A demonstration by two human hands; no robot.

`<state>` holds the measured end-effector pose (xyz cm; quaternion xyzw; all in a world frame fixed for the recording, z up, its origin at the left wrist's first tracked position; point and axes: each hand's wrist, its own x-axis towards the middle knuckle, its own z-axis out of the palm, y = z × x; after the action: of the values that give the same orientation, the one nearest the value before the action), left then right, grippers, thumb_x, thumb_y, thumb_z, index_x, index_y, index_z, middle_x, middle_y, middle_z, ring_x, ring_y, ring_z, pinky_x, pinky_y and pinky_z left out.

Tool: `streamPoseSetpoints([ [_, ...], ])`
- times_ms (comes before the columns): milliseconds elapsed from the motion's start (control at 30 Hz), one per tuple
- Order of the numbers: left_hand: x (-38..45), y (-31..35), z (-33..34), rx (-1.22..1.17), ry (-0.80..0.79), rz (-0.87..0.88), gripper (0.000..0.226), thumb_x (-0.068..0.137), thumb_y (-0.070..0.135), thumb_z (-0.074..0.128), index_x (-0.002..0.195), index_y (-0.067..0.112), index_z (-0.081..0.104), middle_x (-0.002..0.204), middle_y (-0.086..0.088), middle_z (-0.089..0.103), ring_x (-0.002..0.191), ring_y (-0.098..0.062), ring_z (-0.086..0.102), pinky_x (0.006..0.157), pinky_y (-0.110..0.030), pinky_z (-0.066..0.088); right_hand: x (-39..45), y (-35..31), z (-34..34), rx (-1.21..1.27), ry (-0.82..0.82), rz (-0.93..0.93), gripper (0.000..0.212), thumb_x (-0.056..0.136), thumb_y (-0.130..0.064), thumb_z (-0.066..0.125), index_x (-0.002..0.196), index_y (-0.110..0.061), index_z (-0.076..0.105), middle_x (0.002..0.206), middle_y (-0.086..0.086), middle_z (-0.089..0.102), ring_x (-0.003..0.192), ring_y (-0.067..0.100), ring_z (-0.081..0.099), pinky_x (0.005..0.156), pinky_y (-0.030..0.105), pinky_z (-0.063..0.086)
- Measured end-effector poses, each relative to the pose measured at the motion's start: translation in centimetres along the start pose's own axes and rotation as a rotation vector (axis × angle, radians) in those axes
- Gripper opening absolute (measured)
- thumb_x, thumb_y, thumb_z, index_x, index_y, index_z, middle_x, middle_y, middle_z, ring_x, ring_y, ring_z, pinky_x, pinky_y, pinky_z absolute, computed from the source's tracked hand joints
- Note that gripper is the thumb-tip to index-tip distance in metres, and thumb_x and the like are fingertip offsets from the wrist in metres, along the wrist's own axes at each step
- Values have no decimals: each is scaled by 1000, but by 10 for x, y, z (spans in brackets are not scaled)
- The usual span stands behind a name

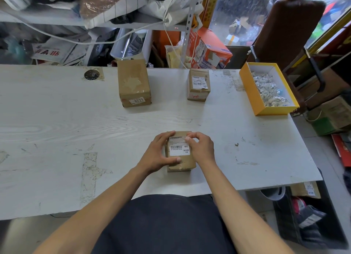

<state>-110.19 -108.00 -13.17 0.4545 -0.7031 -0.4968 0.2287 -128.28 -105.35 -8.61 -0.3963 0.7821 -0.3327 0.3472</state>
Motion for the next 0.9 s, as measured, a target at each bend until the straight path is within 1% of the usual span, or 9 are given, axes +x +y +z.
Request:
streamPoseSetpoints([
  [100, 0, 0, 0, 2, -2, 2, 95, 65, 39, 91, 145, 41, 39, 140, 17, 40, 125, 20, 33, 102, -7, 29, 0, 0, 0, 16, 0, 1, 5, 86, -21, 67, 82, -23, 69, 101, -4, 70, 95, 15, 63, 77, 27, 50],
  [167, 0, 0, -1, 5, -5, 3, 96, 65, 40, 91, 145, 42, 38, 140, 16, 40, 124, 21, 33, 102, -7, 29, 1, 1, 1, 39, 1, 9, 7, 86, -21, 69, 80, -25, 68, 97, -5, 71, 95, 14, 66, 81, 32, 54],
  [267, 0, -1, -1, -2, -5, -3, 96, 65, 39, 91, 144, 44, 38, 141, 17, 40, 125, 20, 33, 104, -11, 30, 1, 1, 1, 54, -3, 12, 8, 85, -19, 69, 78, -24, 68, 92, -5, 72, 93, 13, 68, 81, 34, 56],
  [400, 0, -1, -1, -7, -4, -1, 96, 65, 39, 91, 145, 43, 39, 141, 17, 40, 125, 19, 33, 105, -14, 31, 2, 2, 2, 48, -3, 11, 8, 85, -20, 69, 79, -23, 68, 92, -5, 72, 92, 13, 68, 82, 37, 56],
  [500, 0, -1, -1, -2, -4, 3, 96, 65, 40, 91, 145, 42, 39, 141, 17, 40, 125, 20, 32, 106, -16, 32, 1, 1, 1, 48, 2, 11, 5, 86, -20, 68, 81, -21, 69, 93, -4, 71, 93, 14, 68, 81, 35, 57],
  [600, 0, -1, 0, -3, -1, 6, 96, 64, 41, 91, 144, 44, 38, 141, 17, 39, 127, 18, 32, 108, -19, 32, -1, 0, 0, 57, -1, 15, 4, 87, -19, 68, 83, -19, 70, 92, -3, 71, 92, 13, 68, 78, 31, 56],
  [667, 0, -1, 0, -4, 1, 9, 96, 64, 42, 91, 144, 45, 38, 142, 17, 39, 128, 17, 32, 110, -20, 31, -1, 0, 0, 57, -1, 15, 4, 86, -20, 68, 83, -19, 70, 92, -5, 71, 92, 13, 68, 79, 32, 56],
  [800, 0, -1, -1, -4, 1, 14, 96, 64, 43, 91, 143, 47, 37, 141, 18, 39, 127, 18, 32, 109, -20, 32, -1, -2, -1, 74, -7, 19, 5, 87, -18, 68, 82, -18, 69, 92, -3, 72, 91, 13, 68, 74, 26, 54],
  [900, 0, -1, -1, -6, -2, 15, 96, 64, 44, 90, 142, 49, 36, 141, 19, 38, 126, 15, 34, 109, -20, 32, -2, -2, -1, 86, -7, 11, 7, 87, -16, 68, 81, -18, 68, 92, -1, 72, 91, 14, 68, 74, 27, 55],
])
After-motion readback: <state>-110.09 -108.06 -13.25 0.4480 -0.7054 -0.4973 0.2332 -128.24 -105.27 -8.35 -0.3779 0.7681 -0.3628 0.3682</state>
